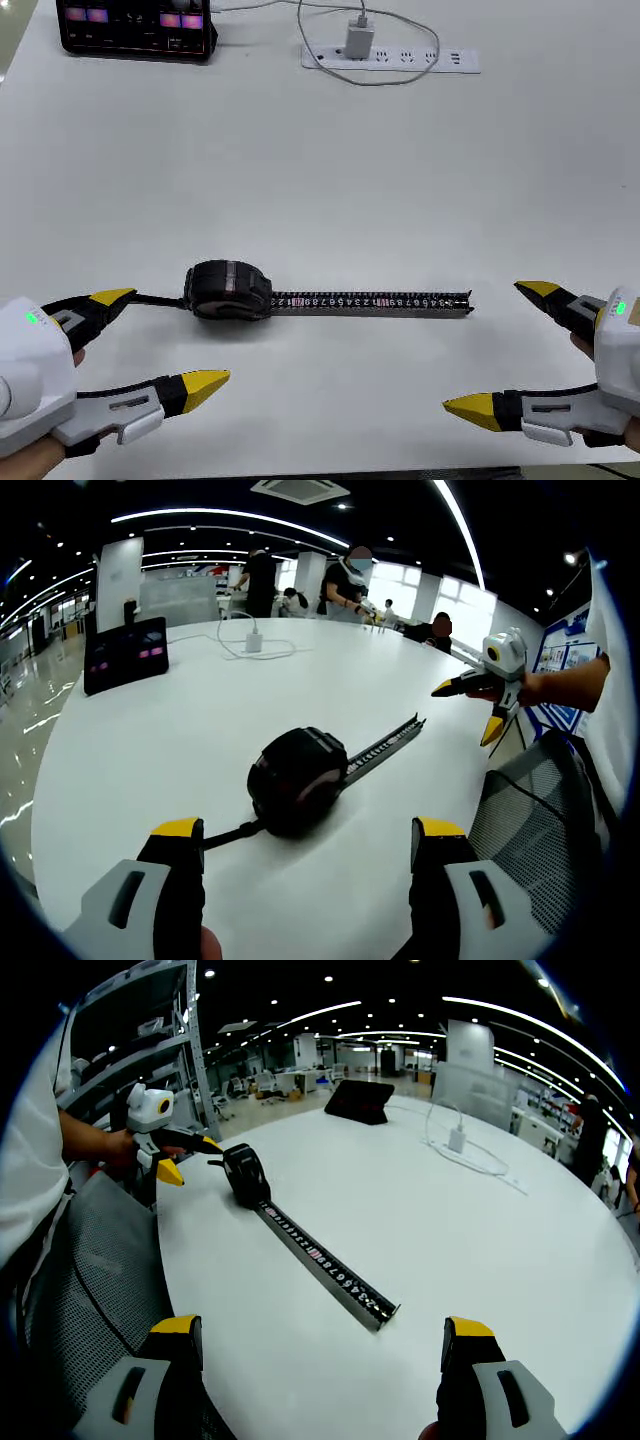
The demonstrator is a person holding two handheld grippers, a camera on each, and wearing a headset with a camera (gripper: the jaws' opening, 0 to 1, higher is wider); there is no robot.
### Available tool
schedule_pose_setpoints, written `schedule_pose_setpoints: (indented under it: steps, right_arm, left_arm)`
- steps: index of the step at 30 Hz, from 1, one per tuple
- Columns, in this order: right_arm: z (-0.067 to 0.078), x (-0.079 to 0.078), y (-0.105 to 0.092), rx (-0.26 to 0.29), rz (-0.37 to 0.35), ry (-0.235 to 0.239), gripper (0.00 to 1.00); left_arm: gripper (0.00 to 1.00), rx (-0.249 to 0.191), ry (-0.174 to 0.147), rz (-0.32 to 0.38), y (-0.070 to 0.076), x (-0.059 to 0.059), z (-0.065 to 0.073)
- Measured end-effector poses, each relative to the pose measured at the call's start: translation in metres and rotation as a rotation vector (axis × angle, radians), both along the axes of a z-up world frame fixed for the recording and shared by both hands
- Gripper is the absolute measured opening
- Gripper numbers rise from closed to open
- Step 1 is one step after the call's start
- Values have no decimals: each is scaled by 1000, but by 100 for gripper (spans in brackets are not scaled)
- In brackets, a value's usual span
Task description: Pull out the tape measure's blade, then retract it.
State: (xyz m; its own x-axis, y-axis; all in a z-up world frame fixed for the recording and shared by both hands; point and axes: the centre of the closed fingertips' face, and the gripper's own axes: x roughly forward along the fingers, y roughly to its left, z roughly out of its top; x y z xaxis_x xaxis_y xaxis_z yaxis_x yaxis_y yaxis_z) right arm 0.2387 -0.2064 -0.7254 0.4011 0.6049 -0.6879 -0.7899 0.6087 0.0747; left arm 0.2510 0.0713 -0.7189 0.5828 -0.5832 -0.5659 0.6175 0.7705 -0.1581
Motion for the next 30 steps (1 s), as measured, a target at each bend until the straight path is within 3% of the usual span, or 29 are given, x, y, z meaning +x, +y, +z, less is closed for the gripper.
schedule_pose_setpoints:
  steps: [9,30]
  right_arm:
    - [0,-2,1,0,-7,11,99]
    - [0,3,-1,5,-7,10,99]
  left_arm:
    - [83,-43,10,2,-15,4,-1]
    - [83,-90,34,36,-37,18,-5]
